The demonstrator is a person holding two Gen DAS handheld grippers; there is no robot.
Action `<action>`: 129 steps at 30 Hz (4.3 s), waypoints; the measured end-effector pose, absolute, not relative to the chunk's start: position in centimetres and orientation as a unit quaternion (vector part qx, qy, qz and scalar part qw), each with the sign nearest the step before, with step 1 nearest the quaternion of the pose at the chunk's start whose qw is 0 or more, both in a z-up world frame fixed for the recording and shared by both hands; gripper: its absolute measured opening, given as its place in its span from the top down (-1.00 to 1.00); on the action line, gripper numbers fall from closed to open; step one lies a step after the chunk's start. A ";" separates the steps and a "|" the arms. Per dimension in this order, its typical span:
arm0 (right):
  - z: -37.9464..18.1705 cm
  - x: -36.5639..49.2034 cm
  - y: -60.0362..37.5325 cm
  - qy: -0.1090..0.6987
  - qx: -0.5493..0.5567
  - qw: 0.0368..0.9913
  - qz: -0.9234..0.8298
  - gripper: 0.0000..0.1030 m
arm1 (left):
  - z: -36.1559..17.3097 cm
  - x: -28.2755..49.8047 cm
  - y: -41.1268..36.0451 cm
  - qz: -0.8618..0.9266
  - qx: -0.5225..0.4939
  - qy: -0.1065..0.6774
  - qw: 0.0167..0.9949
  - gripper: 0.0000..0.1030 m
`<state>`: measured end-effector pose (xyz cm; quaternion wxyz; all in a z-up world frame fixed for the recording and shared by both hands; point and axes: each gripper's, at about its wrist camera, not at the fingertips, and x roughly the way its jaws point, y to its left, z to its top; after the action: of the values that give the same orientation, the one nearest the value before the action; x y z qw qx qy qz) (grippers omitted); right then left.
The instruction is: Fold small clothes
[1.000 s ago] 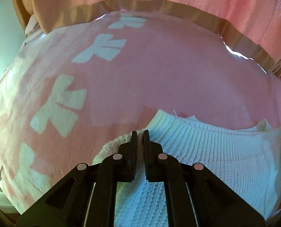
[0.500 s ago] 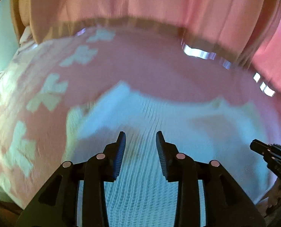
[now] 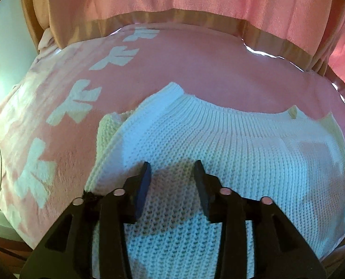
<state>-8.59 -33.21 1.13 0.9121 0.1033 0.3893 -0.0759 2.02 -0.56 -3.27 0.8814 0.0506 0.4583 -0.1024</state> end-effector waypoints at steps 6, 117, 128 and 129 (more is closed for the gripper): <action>0.8 -6.7 -24.7 0.392 0.045 0.918 0.037 0.94 | -2.9 1.9 -1.7 -0.097 0.050 0.459 0.882 0.00; -0.5 -9.1 -18.5 0.342 0.058 0.938 0.006 0.69 | -3.8 -3.4 7.7 -0.045 -0.067 0.468 0.880 -0.76; -1.6 -5.7 -17.5 0.356 0.083 0.930 0.023 0.69 | -6.3 -1.8 7.2 -0.060 -0.103 0.509 0.853 -0.84; -1.8 -5.3 -17.4 0.361 0.084 0.928 0.027 0.69 | -6.3 -1.7 7.2 -0.061 -0.105 0.509 0.852 -0.87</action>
<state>-5.35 -17.37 -1.84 0.9282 0.0839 0.3614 0.0269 -1.68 7.18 -6.28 0.8523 -0.1053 0.5088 -0.0607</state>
